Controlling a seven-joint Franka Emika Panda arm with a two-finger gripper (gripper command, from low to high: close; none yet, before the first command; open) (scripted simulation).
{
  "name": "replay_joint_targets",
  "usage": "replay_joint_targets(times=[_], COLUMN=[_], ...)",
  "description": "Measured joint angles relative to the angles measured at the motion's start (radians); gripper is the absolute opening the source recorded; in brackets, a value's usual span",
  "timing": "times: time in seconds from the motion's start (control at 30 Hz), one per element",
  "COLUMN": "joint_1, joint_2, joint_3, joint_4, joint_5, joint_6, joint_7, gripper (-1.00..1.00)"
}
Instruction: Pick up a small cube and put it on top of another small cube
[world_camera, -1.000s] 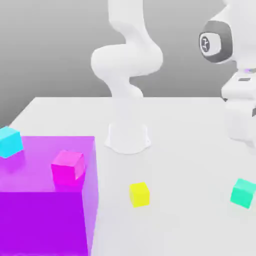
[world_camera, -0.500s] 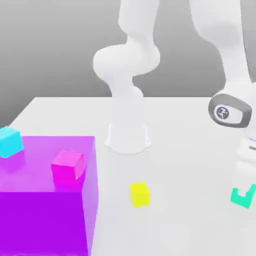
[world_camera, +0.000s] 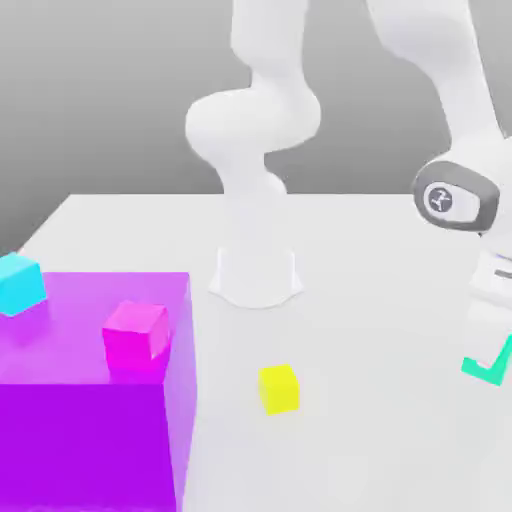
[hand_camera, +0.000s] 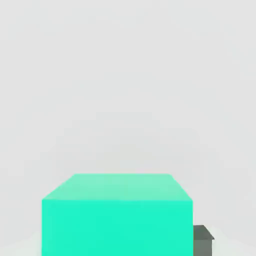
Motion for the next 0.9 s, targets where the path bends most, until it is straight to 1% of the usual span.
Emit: replay_joint_targets(times=[0.13,0.23,0.33,0.5,0.6,0.8,0.83,0.9], joint_1=[-0.140,-0.188,-0.229,-0.307,-0.295,-0.259,-0.257,-0.256], joint_2=[-0.114,-0.197,-0.279,-0.401,-0.349,-0.167,-0.137,-0.137], joint_3=[-0.062,-0.107,-0.172,-0.277,-0.301,-0.320,-0.320,-0.320], joint_4=[-0.092,-0.163,-0.237,-0.355,-0.365,-0.362,-0.362,-0.362], joint_5=[0.018,0.017,-0.005,-0.070,-0.046,0.026,0.032,0.032], joint_6=[-0.027,-0.040,-0.047,-0.043,0.020,0.199,0.229,0.229], joint_7=[-0.226,-0.385,-0.529,-0.726,-0.772,-0.826,-0.830,-0.830], gripper=[-1.00,-1.00,-1.00,-1.00,-1.00,-1.00,1.00,1.00])
